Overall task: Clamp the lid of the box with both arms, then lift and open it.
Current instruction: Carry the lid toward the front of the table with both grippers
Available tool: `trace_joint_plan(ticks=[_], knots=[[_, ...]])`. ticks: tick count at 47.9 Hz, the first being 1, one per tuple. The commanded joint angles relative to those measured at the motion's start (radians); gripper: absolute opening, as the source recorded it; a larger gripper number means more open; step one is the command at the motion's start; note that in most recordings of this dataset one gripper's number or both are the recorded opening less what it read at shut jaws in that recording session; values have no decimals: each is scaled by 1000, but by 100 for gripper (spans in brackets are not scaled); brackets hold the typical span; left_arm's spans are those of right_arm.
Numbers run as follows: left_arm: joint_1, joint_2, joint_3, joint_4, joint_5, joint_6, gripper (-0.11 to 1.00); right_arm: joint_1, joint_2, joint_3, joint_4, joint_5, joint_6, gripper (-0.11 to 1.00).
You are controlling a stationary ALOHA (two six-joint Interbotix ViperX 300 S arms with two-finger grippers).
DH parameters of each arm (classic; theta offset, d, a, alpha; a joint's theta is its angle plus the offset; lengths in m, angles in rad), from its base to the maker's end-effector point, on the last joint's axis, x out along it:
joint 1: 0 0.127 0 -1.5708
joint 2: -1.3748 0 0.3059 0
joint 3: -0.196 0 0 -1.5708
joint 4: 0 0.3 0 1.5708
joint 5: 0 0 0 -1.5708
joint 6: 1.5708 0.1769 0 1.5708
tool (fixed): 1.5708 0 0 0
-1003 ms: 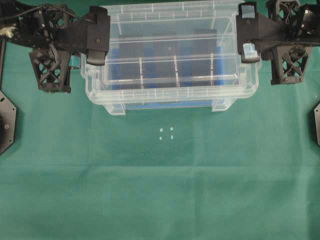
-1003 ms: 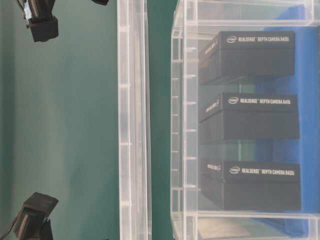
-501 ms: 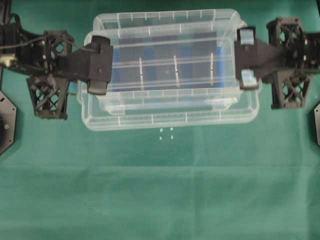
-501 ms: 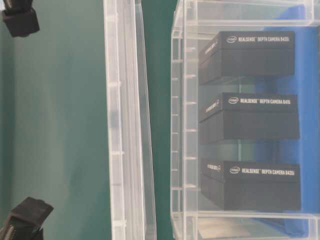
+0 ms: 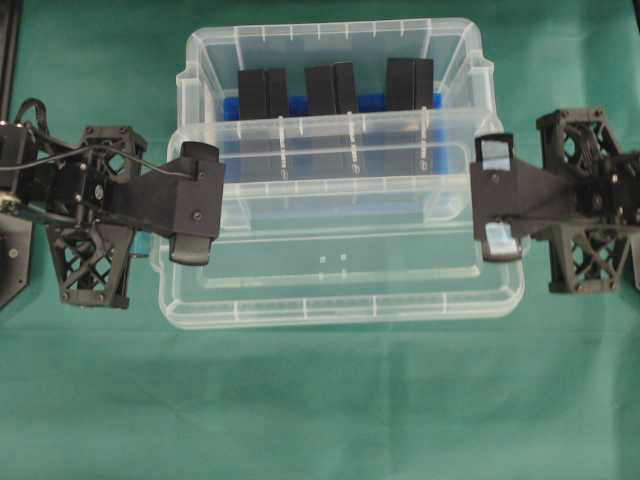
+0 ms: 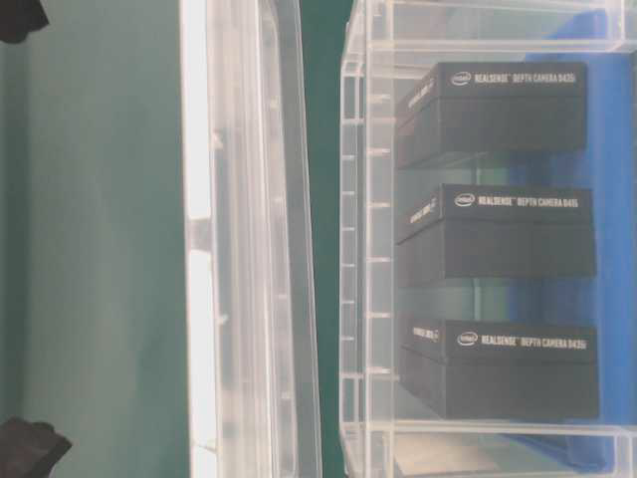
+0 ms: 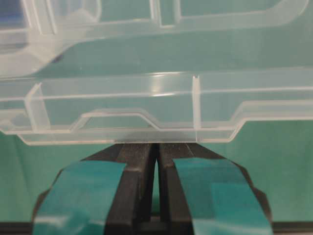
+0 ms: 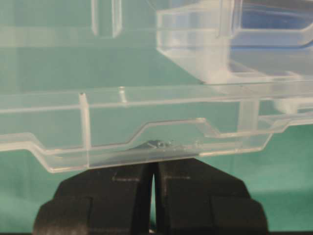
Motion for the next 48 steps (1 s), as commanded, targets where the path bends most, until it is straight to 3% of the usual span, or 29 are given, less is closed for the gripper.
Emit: trace_joint_plan(ticks=[1, 10, 28, 48], knots=[[-20, -8, -35, 6, -18, -18, 1, 34, 5, -44, -26, -23, 49, 0], [-77, -6, -35, 8, -18, -84, 1, 92, 23, -51, -58, -23, 126, 0], [-178, 0, -35, 11, -18, -212, 1, 187, 58, -72, -58, -5, 222, 0], [-199, 5, -35, 12, -18, -230, 1, 212, 81, -86, -63, -3, 250, 0]])
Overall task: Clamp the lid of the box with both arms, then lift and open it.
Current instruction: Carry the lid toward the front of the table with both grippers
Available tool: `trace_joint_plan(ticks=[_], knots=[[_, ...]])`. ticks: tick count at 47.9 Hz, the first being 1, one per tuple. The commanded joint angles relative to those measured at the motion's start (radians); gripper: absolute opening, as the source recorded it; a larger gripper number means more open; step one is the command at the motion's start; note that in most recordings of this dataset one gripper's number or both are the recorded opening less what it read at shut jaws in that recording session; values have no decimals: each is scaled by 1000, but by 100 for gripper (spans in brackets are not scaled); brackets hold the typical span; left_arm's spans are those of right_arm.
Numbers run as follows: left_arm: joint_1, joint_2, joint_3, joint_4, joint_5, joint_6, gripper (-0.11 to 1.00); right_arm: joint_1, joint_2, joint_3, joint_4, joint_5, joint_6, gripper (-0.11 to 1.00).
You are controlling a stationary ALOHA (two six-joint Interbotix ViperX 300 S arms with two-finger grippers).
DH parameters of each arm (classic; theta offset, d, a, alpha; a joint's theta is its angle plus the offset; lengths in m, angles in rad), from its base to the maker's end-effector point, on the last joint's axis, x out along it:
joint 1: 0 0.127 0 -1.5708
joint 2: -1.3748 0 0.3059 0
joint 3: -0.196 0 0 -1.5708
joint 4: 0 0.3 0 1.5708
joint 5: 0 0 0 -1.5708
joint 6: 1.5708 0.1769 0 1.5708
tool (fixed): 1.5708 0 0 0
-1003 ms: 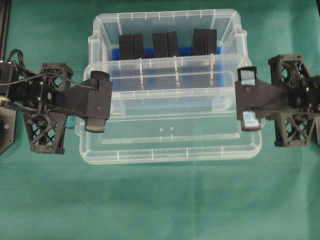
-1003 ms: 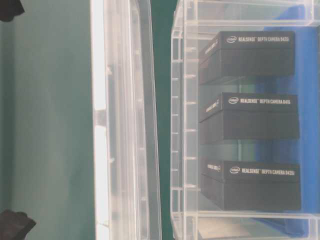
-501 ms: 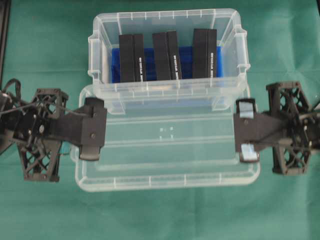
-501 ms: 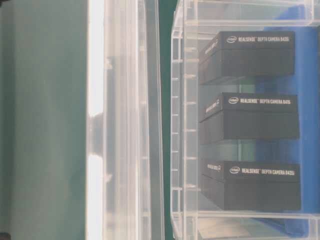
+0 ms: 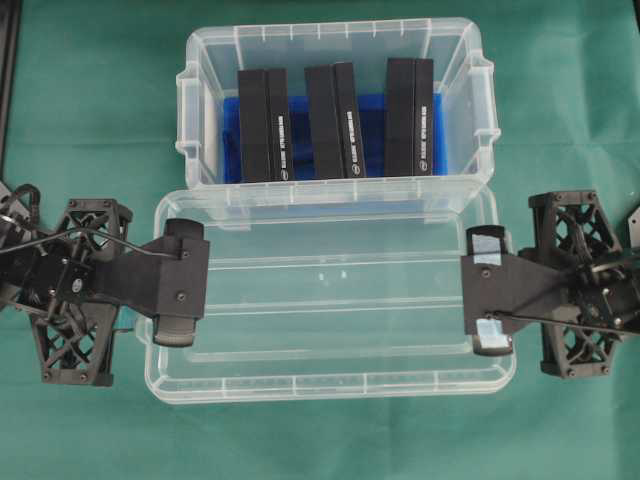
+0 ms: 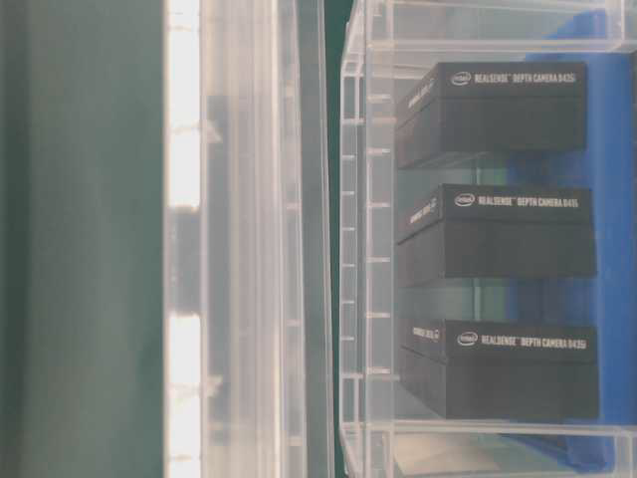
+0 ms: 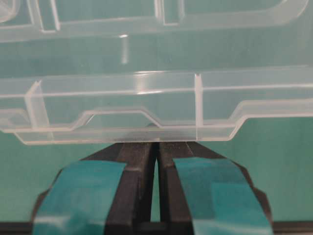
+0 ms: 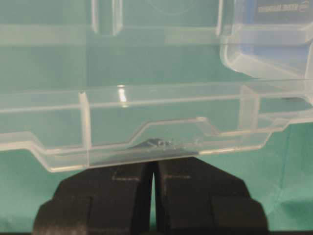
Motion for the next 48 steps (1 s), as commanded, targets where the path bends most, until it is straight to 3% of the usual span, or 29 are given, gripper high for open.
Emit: trace_joint_plan(ticks=[1, 28, 48], knots=[[6, -5, -35, 12, -17, -2, 1, -2, -5, -52, -20, -12, 15, 0], [-48, 46, -64, 12, -21, -25, 1, 74, 43, -55, -21, -17, 110, 0], [-77, 100, -38, 12, -87, -35, 1, 80, 69, 2, -23, -106, 115, 0]])
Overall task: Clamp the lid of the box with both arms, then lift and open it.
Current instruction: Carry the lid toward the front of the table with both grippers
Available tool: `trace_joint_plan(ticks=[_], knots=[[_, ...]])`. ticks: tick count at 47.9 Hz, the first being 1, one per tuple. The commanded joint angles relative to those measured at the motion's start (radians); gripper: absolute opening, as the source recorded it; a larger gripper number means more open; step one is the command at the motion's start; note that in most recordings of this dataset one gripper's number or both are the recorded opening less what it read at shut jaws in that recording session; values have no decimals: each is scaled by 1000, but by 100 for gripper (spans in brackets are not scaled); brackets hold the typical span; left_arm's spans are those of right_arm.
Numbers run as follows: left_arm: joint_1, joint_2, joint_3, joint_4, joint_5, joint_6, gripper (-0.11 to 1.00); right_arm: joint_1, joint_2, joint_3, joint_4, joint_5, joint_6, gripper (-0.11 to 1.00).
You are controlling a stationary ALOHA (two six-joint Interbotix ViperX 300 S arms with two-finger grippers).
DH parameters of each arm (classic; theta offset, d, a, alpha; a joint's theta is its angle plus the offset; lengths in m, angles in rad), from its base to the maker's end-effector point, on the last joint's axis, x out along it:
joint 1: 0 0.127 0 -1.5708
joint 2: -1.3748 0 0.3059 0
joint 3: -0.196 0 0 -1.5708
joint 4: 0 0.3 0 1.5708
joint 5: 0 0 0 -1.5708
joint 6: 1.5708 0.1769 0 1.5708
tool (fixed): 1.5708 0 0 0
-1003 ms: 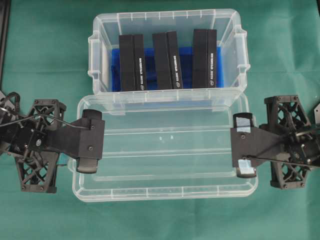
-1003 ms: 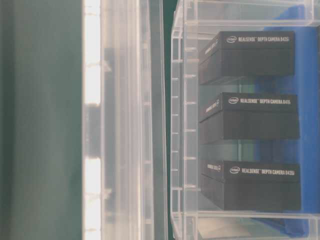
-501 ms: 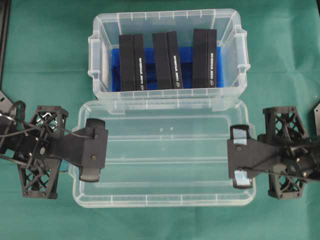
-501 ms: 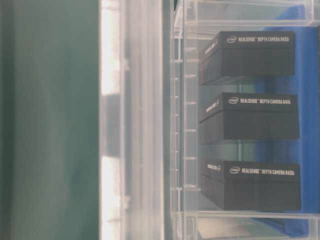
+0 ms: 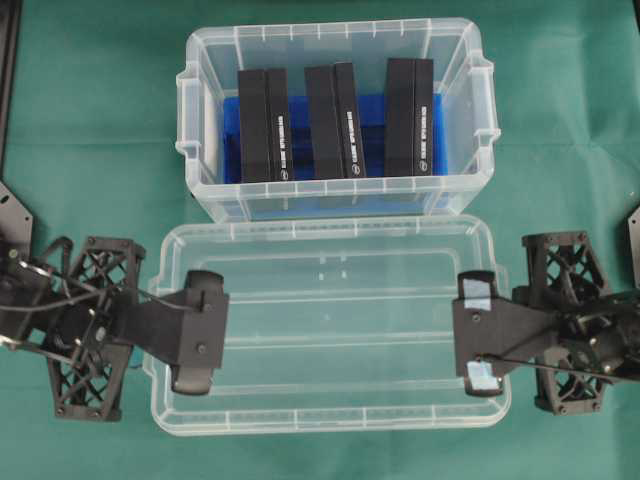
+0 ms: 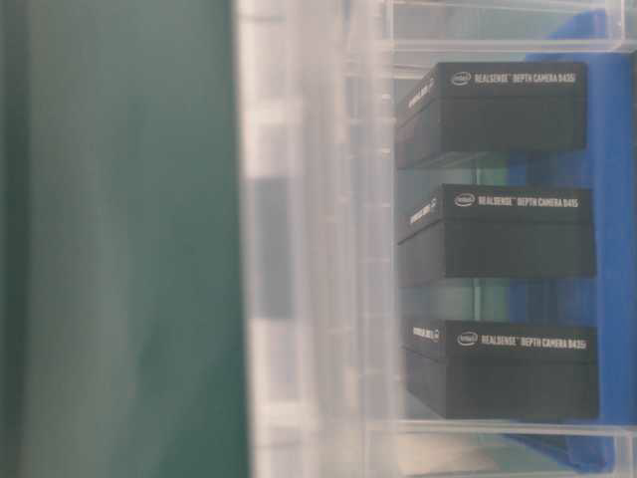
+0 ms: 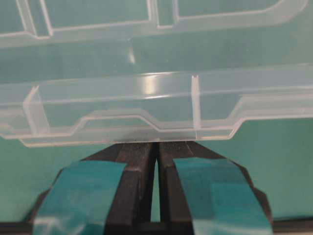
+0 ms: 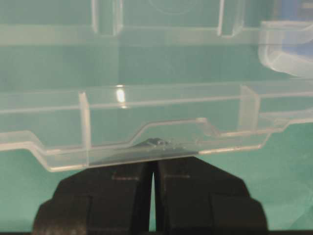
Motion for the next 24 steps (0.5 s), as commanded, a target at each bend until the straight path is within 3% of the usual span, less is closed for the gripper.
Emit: trace_joint_plan(ticks=[1, 17, 24], knots=[[6, 3, -21, 12, -72, -5, 1, -9, 5, -15, -21, -58, 11, 0], [-20, 28, 51, 12, -163, -67, 1, -9, 58, 67, -21, -178, 15, 0], [-21, 32, 91, 12, -187, -67, 1, -11, 84, 120, -21, -249, 54, 0]])
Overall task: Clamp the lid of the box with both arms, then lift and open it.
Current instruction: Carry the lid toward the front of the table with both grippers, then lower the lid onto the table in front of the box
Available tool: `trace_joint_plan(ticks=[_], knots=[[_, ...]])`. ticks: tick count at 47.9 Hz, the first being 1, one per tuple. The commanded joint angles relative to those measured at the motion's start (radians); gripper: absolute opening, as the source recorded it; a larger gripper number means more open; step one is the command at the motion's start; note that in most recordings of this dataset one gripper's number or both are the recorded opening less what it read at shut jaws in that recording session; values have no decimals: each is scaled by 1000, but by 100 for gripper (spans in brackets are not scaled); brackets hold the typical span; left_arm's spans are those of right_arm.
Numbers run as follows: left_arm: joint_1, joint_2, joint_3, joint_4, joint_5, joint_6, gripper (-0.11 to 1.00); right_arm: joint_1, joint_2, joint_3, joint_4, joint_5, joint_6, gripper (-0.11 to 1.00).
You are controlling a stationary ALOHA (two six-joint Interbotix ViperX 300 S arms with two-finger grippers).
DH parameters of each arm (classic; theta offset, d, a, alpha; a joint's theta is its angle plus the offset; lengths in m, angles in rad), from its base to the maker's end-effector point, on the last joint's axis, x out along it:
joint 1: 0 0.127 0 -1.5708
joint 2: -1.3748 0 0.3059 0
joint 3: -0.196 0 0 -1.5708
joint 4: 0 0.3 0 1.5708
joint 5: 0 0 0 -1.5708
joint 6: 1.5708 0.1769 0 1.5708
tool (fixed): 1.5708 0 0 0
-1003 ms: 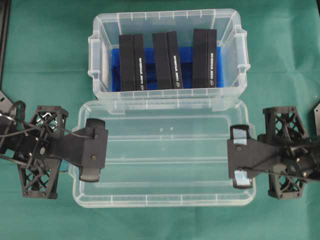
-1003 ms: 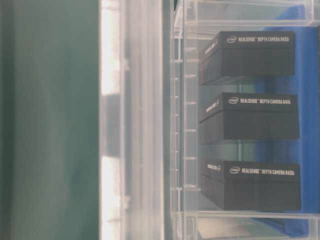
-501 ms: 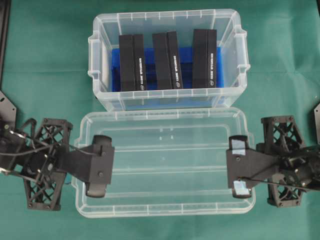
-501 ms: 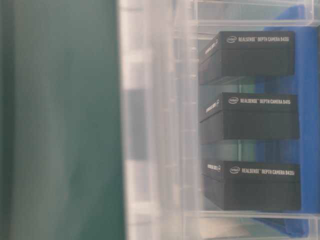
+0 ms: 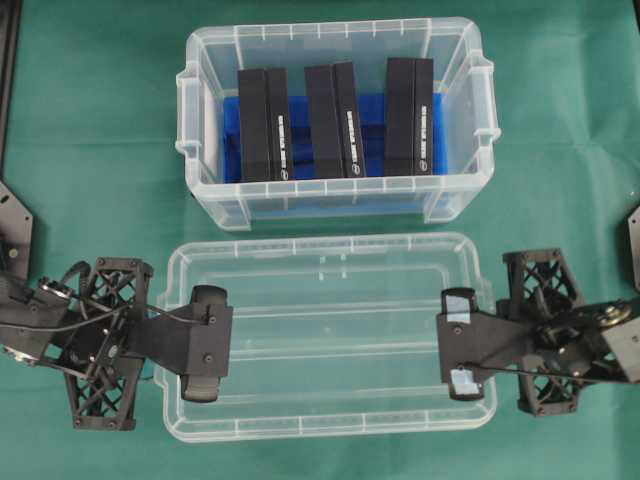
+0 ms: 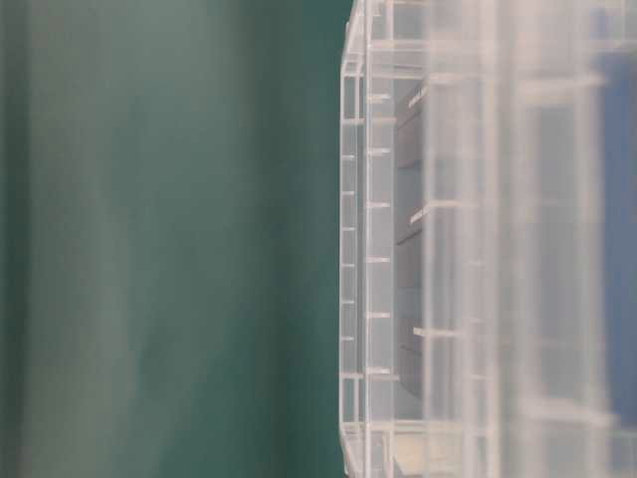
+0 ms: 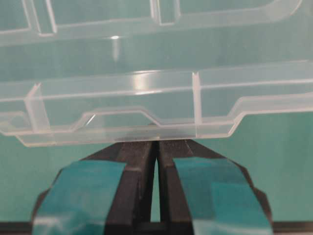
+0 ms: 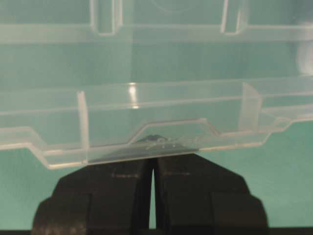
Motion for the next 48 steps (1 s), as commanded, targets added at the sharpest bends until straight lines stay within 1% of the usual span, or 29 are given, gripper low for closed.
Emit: trace_joint_plan(ticks=[1, 8, 18, 24, 29, 36, 48], knots=[[8, -8, 2, 12, -52, 0, 1, -11, 0, 3, -18, -61, 23, 0], [8, 0, 58, 12, -118, 0, 1, -12, 17, 35, -18, -110, 63, 0], [9, 41, 126, 12, -229, 0, 1, -11, 38, 55, -20, -138, 66, 0], [14, 67, 144, 12, -284, 2, 1, -12, 49, 63, -26, -150, 66, 0], [17, 84, 156, 14, -308, 2, 1, -14, 63, 74, -35, -172, 67, 0], [17, 91, 166, 14, -325, 2, 1, -15, 81, 80, -35, -199, 67, 0], [18, 91, 164, 14, -327, 2, 1, -15, 83, 77, -34, -201, 69, 0]])
